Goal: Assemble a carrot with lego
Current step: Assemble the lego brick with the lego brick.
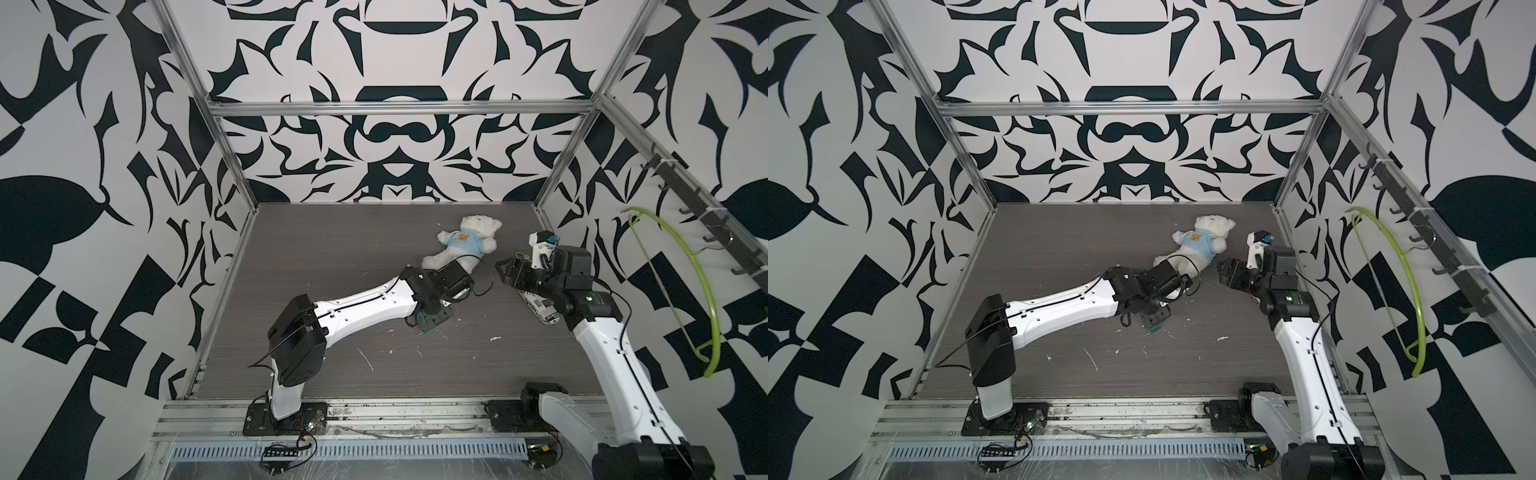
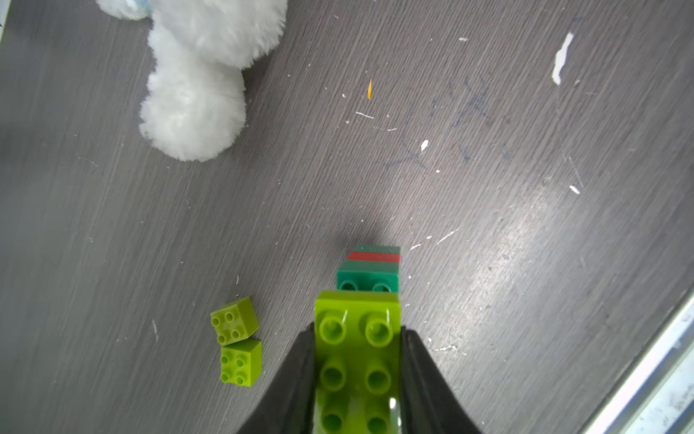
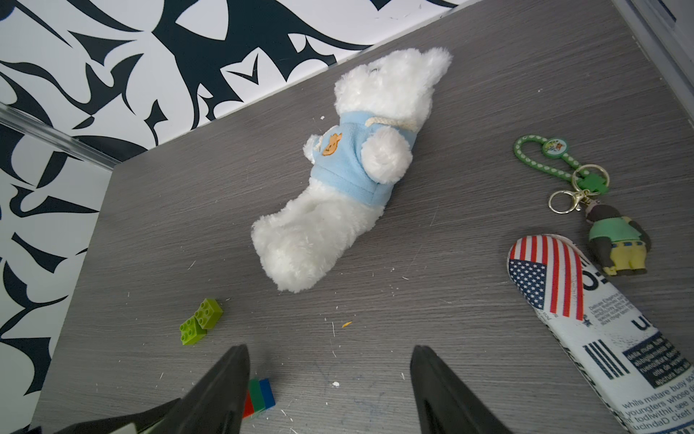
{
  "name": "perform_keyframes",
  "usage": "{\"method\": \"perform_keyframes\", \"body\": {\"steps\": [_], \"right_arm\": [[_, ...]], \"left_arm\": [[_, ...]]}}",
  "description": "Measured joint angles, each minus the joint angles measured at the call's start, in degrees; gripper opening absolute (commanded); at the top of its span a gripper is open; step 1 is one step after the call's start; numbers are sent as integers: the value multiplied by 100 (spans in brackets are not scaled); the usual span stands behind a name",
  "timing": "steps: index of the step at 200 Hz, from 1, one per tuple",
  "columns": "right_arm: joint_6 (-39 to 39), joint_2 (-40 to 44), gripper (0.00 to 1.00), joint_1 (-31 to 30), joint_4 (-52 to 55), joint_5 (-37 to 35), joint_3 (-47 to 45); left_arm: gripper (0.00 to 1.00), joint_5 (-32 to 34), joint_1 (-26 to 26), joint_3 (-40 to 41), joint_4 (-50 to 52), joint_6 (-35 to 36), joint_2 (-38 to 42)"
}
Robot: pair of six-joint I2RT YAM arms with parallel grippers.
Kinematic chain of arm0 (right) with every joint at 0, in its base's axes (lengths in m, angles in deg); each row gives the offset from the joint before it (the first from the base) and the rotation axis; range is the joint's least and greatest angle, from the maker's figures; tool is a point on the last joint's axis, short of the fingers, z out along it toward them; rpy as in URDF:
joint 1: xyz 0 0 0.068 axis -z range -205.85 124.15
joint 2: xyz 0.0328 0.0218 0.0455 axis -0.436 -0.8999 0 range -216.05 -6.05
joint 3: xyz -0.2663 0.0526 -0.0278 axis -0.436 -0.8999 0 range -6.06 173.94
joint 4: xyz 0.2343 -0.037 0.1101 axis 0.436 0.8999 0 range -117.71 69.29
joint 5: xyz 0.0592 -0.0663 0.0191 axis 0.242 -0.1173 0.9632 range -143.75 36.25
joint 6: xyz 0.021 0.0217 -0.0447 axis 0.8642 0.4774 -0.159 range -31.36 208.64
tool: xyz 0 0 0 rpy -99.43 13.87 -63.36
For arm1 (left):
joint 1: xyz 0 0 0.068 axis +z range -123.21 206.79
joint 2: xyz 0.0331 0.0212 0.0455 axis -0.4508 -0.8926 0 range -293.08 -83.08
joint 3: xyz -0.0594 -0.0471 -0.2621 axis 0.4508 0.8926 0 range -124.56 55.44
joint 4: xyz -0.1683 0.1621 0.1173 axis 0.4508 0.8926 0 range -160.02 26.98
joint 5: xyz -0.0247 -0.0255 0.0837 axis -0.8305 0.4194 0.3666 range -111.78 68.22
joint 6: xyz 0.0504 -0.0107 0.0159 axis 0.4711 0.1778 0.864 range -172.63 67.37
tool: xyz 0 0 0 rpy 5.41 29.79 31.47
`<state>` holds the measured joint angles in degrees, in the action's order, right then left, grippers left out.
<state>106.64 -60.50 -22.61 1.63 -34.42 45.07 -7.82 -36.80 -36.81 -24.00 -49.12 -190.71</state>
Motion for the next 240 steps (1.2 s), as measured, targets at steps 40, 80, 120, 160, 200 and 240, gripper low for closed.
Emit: {"method": "perform_keyframes", "body": {"steps": [40, 80, 120, 160, 200, 240], "right_arm": [[0, 0, 73, 0, 0, 0, 0], [0, 0, 73, 0, 0, 0, 0], [0, 2, 73, 0, 2, -2, 0], [0, 2, 73, 0, 2, 0, 0], [0, 2, 73, 0, 4, 0, 0], [0, 2, 73, 0, 13, 42, 2]], "left_arm": [[0, -531, 173, -74, 50, -72, -46], [0, -671, 225, -214, 181, -68, -129], [2, -717, 243, -15, -20, -105, -20], [37, -719, 247, -219, 175, -162, -79], [64, -844, 245, -553, 693, -210, -201], [81, -1008, 247, -763, 717, -199, -94]]}}
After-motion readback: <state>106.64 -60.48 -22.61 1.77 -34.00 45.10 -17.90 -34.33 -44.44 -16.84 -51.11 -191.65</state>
